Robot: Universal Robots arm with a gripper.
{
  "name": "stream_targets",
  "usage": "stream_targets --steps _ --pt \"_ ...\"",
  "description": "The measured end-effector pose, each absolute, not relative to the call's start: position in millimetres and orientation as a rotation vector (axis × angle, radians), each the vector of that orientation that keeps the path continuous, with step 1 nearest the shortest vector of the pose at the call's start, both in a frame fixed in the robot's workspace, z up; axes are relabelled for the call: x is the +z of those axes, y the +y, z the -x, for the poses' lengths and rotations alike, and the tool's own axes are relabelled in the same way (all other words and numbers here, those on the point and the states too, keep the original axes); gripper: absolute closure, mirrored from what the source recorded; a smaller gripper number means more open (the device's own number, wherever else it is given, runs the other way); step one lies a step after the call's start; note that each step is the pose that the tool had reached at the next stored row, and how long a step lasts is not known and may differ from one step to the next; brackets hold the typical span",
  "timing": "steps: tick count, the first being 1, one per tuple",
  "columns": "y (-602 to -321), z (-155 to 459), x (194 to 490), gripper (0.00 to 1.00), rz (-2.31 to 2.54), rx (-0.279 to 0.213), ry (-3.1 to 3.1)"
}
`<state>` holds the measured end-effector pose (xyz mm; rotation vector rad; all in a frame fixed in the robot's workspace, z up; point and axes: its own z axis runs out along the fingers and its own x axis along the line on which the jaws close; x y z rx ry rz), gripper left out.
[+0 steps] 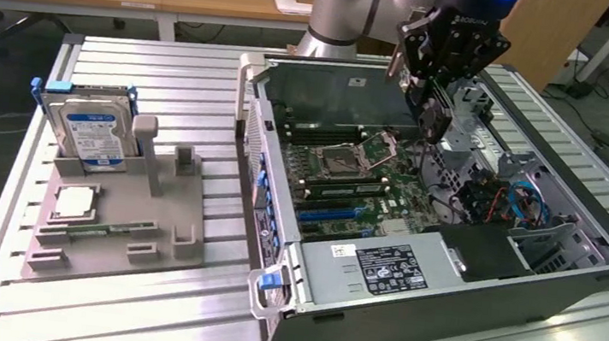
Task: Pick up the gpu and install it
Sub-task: 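Pick up the gpu and move the gpu toward the slot, then insert the gpu into the slot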
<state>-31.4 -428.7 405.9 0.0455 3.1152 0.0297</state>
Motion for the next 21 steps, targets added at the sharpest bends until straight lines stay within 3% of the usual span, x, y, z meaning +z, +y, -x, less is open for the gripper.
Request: stream_targets --steps 21 --pt "-428.6 31.6 405.9 0.73 0.1 0.032 3.115"
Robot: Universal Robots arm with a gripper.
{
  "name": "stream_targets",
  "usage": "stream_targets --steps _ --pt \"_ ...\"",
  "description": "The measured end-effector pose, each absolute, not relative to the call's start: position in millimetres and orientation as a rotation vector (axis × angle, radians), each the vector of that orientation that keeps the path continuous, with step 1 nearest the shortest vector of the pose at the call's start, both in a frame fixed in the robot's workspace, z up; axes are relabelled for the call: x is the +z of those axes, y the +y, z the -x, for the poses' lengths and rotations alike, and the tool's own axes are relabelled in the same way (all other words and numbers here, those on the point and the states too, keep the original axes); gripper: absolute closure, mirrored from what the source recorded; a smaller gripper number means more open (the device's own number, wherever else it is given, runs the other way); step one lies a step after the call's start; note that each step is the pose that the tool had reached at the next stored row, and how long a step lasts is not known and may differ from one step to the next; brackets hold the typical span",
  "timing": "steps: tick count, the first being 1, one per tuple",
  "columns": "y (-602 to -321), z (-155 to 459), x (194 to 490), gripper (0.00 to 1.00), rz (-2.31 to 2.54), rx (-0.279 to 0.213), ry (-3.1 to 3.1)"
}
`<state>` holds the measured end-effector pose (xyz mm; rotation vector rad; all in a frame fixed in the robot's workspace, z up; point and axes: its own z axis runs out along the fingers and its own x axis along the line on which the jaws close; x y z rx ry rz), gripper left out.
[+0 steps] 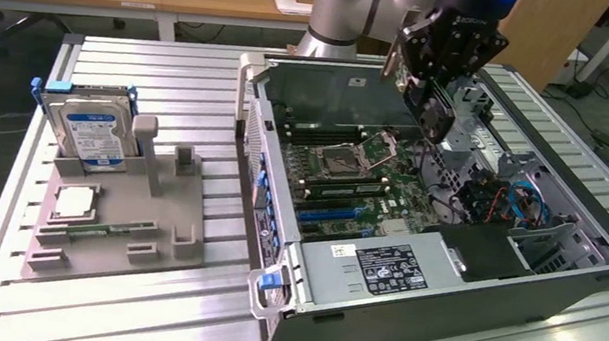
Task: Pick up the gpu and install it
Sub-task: 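Insert the gpu into the slot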
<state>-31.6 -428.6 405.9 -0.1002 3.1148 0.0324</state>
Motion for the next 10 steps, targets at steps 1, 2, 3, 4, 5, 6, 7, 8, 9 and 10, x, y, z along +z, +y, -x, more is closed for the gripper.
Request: stream_targets --steps 1,2,3,4,5,6,7,8,9,10 --pt "-428.6 31.6 405.9 0.73 0.126 0.033 3.114" --pt "-428.6 31.7 405.9 0.73 0.152 0.033 3.113" --pt "-428.6 31.6 405.9 0.73 0.178 0.033 3.112" --pt "-428.6 31.6 405.9 0.73 0.203 0.034 3.11" --pt "-428.6 31.6 405.9 0.73 0.228 0.034 3.109" --pt "-428.6 31.7 405.9 0.73 0.253 0.034 3.107" --pt "-428.6 31.7 405.9 0.73 0.28 0.035 3.105" --pt "-428.6 31.7 405.9 0.73 0.305 0.035 3.103" --pt "-428.6 31.6 405.9 0.73 0.327 0.035 3.101" --pt "-428.6 31.7 405.9 0.73 0.347 0.035 3.099"
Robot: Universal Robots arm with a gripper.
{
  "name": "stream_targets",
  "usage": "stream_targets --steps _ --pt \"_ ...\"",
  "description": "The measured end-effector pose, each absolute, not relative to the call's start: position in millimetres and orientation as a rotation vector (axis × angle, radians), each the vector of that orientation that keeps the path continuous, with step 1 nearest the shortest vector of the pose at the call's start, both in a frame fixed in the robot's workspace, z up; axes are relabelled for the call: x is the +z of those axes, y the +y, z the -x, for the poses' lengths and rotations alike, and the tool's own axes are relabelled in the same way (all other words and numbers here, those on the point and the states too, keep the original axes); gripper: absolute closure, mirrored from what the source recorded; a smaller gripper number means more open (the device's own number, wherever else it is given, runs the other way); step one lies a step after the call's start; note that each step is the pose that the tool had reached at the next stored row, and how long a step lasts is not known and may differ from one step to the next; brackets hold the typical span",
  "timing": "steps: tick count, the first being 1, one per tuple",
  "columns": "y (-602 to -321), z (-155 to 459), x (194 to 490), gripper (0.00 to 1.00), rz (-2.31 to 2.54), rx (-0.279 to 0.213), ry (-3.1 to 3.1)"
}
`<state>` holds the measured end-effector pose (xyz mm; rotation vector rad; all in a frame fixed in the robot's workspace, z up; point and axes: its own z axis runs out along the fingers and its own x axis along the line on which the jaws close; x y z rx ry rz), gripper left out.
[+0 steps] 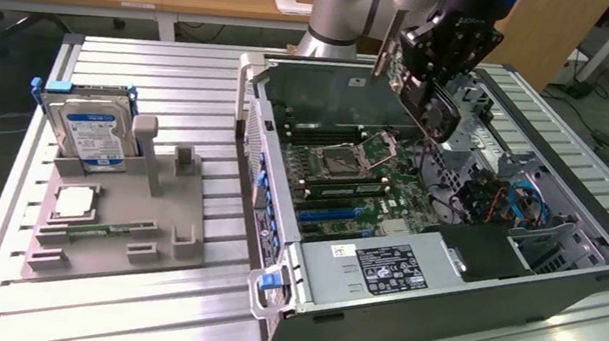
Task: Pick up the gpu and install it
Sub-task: 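Insert the gpu into the slot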
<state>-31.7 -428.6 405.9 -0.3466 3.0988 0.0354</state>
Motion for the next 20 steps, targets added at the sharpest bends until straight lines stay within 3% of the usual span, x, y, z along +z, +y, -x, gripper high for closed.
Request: stream_targets --steps 20 --pt "-428.6 33.0 405.9 0.73 0.743 0.04 3.031"
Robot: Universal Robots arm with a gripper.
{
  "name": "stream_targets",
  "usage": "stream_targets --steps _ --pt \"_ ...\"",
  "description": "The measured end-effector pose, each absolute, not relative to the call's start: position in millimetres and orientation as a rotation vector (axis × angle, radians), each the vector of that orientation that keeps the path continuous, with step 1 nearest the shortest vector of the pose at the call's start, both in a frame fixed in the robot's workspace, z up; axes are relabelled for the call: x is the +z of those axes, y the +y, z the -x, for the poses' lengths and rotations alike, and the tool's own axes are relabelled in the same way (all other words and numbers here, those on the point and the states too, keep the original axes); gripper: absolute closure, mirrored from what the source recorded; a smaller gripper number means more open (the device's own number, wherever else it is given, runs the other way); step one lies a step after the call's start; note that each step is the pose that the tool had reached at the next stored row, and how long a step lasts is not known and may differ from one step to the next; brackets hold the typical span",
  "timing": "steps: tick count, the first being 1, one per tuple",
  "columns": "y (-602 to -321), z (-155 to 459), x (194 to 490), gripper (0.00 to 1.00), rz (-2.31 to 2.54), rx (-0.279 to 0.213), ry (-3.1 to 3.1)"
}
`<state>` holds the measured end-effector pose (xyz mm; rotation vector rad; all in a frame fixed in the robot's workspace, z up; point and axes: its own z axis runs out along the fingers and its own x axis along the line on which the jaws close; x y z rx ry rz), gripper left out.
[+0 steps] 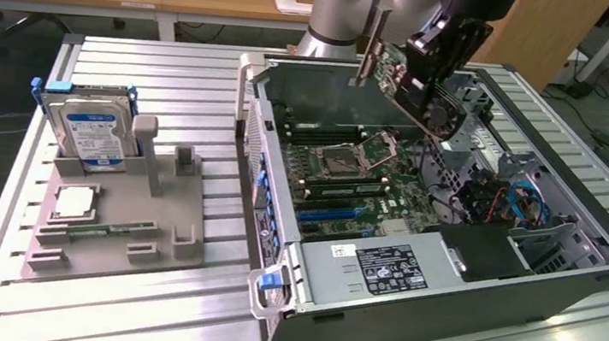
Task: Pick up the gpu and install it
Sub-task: 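Insert the gpu into the slot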
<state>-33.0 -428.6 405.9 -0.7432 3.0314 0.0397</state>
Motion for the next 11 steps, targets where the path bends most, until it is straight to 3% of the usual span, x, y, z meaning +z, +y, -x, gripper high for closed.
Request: stream_targets --steps 11 --pt "-428.6 33.0 405.8 0.73 1.017 0.042 2.953"
